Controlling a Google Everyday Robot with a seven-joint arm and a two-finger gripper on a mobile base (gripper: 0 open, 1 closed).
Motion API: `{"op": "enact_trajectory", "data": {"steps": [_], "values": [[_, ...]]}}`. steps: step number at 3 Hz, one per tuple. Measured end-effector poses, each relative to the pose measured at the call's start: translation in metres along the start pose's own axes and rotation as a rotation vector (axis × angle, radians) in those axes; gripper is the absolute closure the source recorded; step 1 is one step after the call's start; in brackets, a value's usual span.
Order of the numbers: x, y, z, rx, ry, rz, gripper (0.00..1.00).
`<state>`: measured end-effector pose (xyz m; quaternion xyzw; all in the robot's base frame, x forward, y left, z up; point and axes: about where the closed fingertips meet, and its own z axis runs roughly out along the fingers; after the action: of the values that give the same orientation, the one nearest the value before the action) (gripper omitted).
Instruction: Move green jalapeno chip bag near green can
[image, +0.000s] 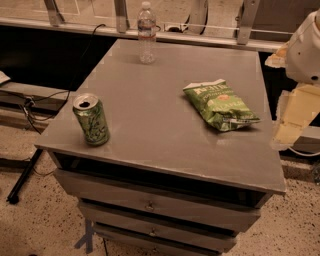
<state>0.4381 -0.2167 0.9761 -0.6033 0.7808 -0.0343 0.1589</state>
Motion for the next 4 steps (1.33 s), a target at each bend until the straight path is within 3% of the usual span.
{"op": "enact_trajectory", "data": {"steps": [2,4], "values": [[-0.001,-0.01,0.021,0.008,-0.019,0.036,0.0],[-0.001,-0.038,0.1,-0.006,-0.141,0.184,0.0]]}}
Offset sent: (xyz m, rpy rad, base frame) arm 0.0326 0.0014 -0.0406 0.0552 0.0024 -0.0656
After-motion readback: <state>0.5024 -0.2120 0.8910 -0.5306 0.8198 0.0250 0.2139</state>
